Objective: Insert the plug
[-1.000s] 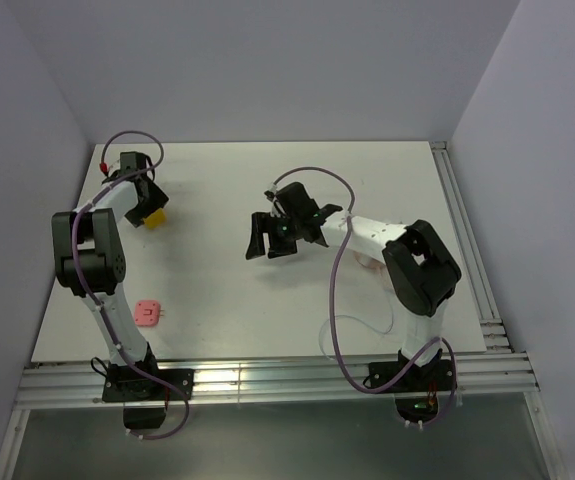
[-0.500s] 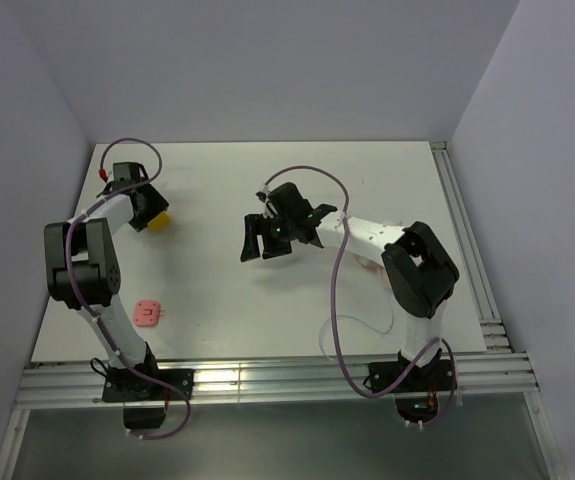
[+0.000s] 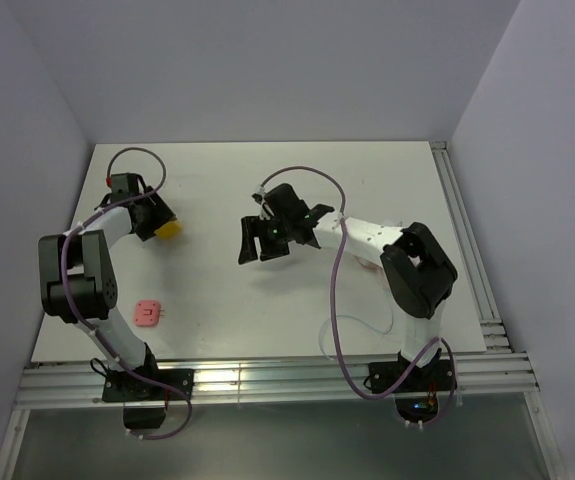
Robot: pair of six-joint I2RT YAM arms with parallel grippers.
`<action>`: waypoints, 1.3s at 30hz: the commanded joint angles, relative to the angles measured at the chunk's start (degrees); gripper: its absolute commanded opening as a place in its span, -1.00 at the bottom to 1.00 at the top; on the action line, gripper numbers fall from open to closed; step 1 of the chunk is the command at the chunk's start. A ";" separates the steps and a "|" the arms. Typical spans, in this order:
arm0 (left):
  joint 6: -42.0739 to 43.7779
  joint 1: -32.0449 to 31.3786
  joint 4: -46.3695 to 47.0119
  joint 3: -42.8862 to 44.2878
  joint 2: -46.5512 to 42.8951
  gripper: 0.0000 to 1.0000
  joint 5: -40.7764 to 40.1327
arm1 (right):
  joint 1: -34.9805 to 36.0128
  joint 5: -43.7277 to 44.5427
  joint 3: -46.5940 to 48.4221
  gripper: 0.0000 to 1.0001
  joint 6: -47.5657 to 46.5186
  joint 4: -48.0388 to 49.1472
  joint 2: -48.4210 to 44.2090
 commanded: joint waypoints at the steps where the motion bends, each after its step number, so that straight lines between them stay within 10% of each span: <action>1: 1.23 0.11 -7.11 0.45 -3.78 -0.99 -5.82 | 1.31 0.57 3.61 0.53 -1.29 -0.88 1.23; 8: -1.23 -0.59 -10.91 -5.34 -9.49 -0.92 -9.87 | 3.16 1.80 5.20 0.53 -1.20 -1.68 1.58; 20: -3.16 -1.03 -12.75 -6.14 -13.53 0.99 -15.84 | 4.22 1.89 4.93 0.53 -1.64 -1.50 1.59; 34: -38.65 -8.06 -51.30 -8.68 -27.25 0.99 -26.74 | 4.30 1.19 2.91 0.53 -1.81 -0.01 -0.79; 39: -47.63 -8.42 -52.22 -12.73 -36.53 0.99 -24.81 | 4.22 0.48 2.82 0.53 -1.64 0.43 -0.70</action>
